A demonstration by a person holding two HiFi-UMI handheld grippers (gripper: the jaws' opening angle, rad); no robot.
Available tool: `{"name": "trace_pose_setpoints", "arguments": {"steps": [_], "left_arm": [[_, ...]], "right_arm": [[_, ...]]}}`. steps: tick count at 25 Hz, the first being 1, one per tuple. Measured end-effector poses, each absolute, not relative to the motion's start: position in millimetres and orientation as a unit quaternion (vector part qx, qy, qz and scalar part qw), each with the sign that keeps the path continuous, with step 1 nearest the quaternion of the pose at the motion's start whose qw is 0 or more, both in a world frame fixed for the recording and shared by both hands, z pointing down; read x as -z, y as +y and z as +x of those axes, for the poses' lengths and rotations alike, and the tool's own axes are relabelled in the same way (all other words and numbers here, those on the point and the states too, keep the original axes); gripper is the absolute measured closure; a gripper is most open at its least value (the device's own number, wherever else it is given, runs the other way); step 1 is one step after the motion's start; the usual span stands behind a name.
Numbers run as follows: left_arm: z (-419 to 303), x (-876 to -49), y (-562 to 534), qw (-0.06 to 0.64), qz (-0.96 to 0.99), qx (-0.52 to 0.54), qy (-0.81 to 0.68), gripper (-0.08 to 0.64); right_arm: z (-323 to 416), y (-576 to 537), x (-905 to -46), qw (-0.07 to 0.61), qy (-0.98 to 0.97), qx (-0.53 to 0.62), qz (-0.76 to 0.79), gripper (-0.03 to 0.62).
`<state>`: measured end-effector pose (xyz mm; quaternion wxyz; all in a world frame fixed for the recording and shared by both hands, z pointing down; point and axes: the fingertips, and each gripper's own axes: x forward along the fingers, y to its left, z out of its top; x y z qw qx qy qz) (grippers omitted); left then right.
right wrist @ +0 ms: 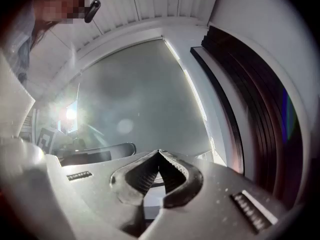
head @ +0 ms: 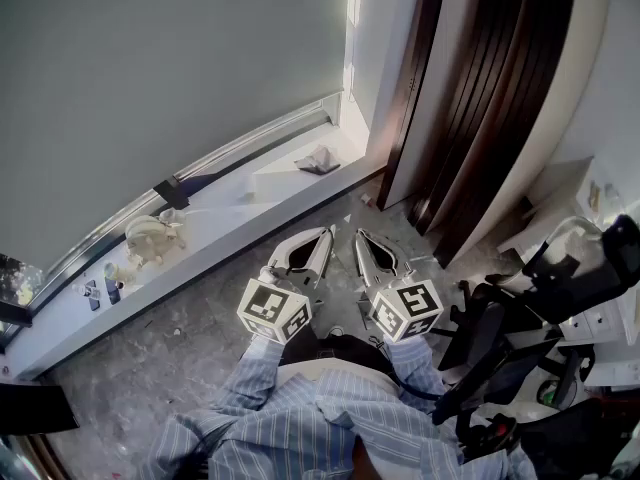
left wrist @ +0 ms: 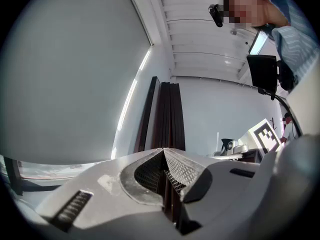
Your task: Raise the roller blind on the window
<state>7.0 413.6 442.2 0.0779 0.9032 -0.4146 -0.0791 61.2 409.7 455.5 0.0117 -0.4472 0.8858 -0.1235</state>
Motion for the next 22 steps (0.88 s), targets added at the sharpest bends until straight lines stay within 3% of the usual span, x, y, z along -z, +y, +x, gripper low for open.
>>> {"name": "trace_pose_setpoints", "arguments": {"steps": [22], "left_arm": [[-13,-440,322,0.128,0.900,0.109,-0.403,0.555]], "right_arm": [[55,324,-459,0.024,0.877,0.137,-0.460,0.586]]}}
